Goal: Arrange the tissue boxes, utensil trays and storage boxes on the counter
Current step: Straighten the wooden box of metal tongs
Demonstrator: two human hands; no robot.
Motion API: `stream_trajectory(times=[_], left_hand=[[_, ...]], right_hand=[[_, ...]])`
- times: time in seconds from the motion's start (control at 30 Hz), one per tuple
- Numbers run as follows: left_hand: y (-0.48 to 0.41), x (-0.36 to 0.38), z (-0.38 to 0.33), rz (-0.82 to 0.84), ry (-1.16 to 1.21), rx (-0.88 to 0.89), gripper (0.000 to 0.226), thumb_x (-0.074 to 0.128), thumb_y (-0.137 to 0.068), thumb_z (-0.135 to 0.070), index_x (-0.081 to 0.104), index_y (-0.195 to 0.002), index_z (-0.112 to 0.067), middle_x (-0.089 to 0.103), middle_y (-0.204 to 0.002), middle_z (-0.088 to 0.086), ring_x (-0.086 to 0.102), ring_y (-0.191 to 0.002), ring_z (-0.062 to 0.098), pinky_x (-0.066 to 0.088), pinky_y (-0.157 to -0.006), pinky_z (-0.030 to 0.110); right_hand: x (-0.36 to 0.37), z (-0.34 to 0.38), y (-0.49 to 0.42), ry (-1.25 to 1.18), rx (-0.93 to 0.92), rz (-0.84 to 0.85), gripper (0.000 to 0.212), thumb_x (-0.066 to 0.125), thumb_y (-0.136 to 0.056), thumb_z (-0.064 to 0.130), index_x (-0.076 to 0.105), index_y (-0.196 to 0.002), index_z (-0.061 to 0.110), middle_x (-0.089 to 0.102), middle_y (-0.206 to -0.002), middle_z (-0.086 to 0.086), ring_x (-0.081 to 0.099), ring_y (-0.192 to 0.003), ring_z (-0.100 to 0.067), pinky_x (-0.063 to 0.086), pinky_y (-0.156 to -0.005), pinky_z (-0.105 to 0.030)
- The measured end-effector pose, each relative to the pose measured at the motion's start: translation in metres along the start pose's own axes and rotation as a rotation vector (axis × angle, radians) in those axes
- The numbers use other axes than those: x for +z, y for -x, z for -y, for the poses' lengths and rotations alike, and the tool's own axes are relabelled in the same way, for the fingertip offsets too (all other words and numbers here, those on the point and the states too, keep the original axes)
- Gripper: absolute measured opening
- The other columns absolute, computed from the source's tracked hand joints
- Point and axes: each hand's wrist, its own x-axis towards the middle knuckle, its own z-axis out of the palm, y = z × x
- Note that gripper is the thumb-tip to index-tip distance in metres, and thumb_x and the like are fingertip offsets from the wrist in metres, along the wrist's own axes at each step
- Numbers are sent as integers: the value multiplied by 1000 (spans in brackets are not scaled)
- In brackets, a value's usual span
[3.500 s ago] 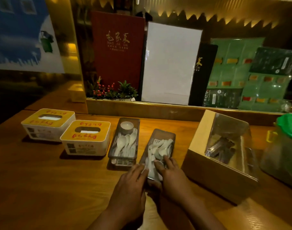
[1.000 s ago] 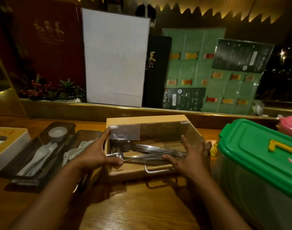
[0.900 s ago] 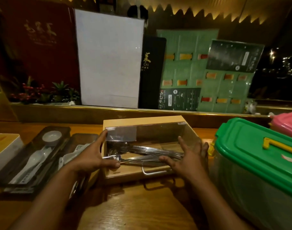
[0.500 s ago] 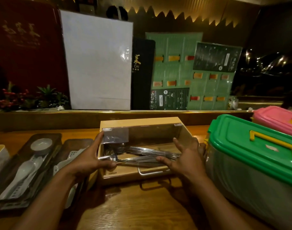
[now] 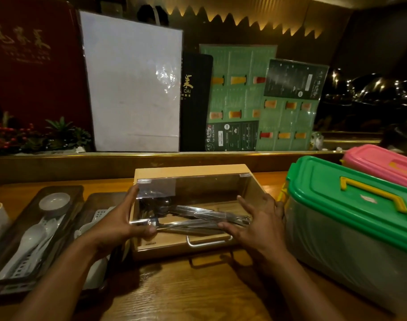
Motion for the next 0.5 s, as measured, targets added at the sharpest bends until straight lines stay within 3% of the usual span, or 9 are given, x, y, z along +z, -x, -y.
stream_trajectory(times=[0.1,0.23,0.37,0.5], left_hand=[[-3,-2,2,-1,-36,-26,136,96,-36,-50,13,-144,-66,10,-166,-10,17,-150,29,30,-112,52],[-6,9,-8,-67,-95,-3,121,100,-43,-43,25,-135,-67,17,-164,-11,28,-145,28,42,-102,44],[-5,38,-28,-361,-454,82,115,83,-56,-48,22,-153,-45,1,-168,-5,15,-151,33,33,-110,61],[3,95,-57,-479,-620,222,102,87,-66,-45,31,-152,-38,5,-168,-6,15,-150,33,33,-110,63]], right_hand=[[-2,-3,2,35,-30,40,95,55,-63,90,26,-148,58,2,-164,-4,-6,-149,-42,17,-118,-57],[-14,-11,7,74,-116,129,97,64,-73,72,12,-152,53,2,-165,-3,-6,-149,-42,15,-121,-58],[-56,-27,22,-68,-228,177,77,73,-83,46,33,-149,44,14,-162,3,15,-148,-24,22,-117,-34],[-101,-69,29,-157,-332,66,56,70,-89,43,51,-141,37,37,-151,12,36,-134,-7,31,-107,-20]])
